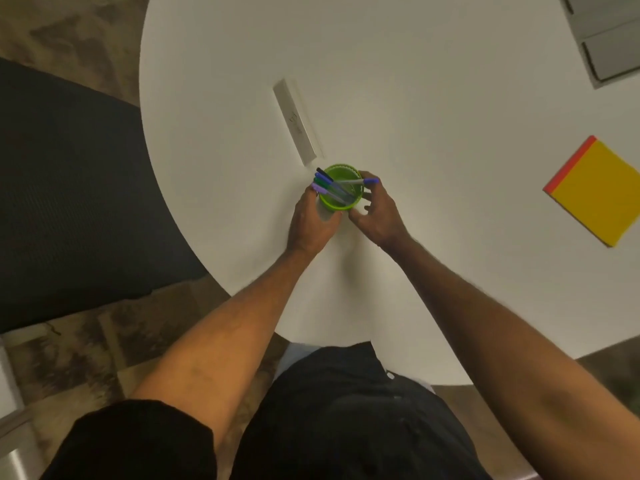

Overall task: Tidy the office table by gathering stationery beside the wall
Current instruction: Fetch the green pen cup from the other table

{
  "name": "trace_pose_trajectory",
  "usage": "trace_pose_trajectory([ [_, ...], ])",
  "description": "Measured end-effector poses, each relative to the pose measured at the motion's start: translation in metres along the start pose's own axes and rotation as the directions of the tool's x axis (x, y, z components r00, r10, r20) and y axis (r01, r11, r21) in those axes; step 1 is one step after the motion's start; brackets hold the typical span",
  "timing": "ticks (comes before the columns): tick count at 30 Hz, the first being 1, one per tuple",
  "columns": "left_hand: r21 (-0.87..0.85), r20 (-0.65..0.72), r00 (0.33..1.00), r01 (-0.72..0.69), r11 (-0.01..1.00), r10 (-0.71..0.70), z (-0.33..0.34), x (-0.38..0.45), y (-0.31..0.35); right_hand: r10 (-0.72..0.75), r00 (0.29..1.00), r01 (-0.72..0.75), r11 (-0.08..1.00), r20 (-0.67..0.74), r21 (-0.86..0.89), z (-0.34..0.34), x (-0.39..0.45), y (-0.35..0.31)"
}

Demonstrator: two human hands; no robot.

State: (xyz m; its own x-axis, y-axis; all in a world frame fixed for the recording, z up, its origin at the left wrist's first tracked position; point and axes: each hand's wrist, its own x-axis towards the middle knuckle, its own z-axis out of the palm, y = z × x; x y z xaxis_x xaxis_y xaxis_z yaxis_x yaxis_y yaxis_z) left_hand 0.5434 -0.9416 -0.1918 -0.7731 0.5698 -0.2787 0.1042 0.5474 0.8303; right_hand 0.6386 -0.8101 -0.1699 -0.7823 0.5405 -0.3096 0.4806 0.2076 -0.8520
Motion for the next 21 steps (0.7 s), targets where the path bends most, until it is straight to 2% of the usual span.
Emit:
trace_pose_trajectory([
  [11,-0.057,0.166,0.981,-0.089,0.994,0.098,0.049,-0.065,0.040,0.135,0.985,-0.124,0.988,-0.111,0.096,-0.054,-0.096,0.028],
  [21,-0.060,0.230,0.952,-0.194,0.979,0.202,0.156,-0.142,0.106,0.108,0.975,-0.072,0.980,-0.194,0.185,-0.162,-0.189,0.094],
])
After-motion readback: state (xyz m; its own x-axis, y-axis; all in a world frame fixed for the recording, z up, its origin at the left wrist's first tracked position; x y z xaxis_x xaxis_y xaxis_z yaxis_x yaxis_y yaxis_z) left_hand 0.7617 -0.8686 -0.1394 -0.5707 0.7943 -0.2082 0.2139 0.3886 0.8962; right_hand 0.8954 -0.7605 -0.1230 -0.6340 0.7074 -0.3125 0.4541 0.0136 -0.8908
